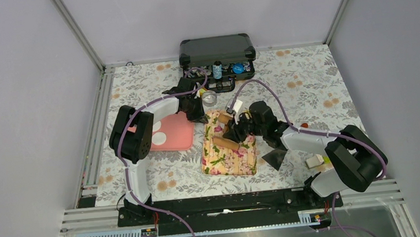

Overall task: Roll out the dumpling wrappers from the dough
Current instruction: Flatten out the dough on the work surface.

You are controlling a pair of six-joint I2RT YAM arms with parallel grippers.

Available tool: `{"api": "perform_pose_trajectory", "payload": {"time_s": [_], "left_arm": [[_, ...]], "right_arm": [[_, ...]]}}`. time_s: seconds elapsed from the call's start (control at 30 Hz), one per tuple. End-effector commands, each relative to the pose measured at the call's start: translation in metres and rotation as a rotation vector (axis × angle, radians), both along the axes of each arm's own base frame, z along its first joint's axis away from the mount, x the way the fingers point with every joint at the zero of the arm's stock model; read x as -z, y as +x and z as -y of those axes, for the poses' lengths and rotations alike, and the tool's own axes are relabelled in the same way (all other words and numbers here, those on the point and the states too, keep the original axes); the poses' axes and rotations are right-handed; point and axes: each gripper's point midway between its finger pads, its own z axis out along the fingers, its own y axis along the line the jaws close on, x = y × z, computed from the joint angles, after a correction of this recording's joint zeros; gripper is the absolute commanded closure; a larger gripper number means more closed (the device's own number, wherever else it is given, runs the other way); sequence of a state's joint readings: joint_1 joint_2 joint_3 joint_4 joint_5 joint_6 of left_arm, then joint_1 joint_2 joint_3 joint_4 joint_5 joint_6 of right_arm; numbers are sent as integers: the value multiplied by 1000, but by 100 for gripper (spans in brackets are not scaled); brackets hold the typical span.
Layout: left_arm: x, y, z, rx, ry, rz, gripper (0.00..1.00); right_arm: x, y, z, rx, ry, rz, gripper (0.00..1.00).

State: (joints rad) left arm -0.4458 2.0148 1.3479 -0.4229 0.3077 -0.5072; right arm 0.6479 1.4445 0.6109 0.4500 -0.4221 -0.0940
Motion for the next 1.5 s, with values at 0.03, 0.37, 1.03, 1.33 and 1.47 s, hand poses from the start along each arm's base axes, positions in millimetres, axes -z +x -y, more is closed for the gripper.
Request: {"api": "perform_pose_trajectory", "payload": {"time_s": [0.03, 0.37, 1.03, 1.33, 1.47], "left_arm": [[-3, -2, -1, -18, -7, -7, 100], [-3, -3, 0, -13, -11, -6, 100], [-7, -2, 1, -14, -22, -2, 100], [-5, -1, -1, -24, -18, -9, 100], [-4, 0, -3, -28, -15, -11, 100]], "right_arm": [[-21, -28, -7, -144, -6, -94, 100], [-113, 40, -9, -36, 193, 20, 100], [31, 75, 26, 181, -41, -295, 100], [63, 30, 38, 129, -95, -407, 100], [72, 17, 38, 109, -94, -453, 100]]}}
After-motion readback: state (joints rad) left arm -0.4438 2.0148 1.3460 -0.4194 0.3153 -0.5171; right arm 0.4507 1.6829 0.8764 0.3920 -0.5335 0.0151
